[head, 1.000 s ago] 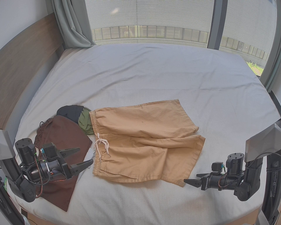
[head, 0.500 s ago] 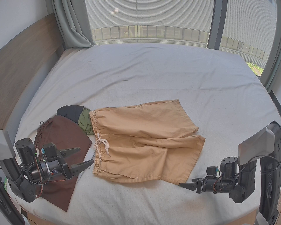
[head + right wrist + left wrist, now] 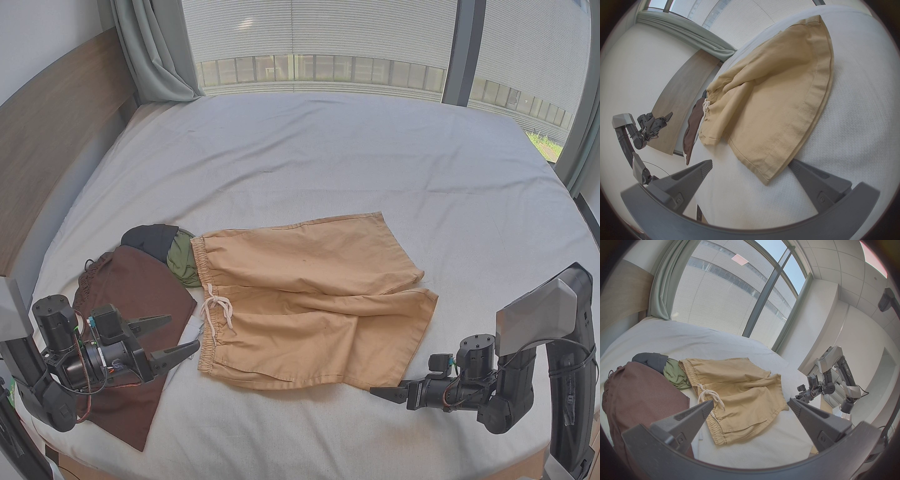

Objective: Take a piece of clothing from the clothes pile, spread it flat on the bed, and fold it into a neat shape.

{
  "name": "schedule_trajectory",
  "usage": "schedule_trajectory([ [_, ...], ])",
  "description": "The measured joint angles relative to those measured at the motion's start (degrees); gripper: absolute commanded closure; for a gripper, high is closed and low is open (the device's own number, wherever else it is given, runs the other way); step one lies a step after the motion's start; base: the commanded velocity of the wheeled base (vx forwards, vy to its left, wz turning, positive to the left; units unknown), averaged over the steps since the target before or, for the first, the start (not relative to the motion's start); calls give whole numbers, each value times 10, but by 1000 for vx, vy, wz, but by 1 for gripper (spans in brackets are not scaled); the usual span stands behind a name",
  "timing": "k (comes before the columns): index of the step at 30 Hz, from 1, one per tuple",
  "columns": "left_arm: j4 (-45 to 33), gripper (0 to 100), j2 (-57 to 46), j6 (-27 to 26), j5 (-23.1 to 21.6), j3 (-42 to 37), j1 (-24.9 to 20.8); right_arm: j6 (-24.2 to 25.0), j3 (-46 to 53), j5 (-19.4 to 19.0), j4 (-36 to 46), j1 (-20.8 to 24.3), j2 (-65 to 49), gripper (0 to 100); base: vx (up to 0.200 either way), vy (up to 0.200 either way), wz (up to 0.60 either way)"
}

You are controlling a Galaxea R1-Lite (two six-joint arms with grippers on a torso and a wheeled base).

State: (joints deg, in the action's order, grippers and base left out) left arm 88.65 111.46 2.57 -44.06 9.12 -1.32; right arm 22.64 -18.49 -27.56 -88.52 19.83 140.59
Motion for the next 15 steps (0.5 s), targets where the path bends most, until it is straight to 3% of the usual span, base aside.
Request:
schedule_trajectory([
  [1, 0, 0, 0, 0, 0, 0, 0, 2, -1, 0, 0, 1, 0, 100, 0, 0, 0],
  [15, 0, 0, 1, 0, 0, 0, 0, 4, -4, 1, 0, -2, 2, 100, 0, 0, 0],
])
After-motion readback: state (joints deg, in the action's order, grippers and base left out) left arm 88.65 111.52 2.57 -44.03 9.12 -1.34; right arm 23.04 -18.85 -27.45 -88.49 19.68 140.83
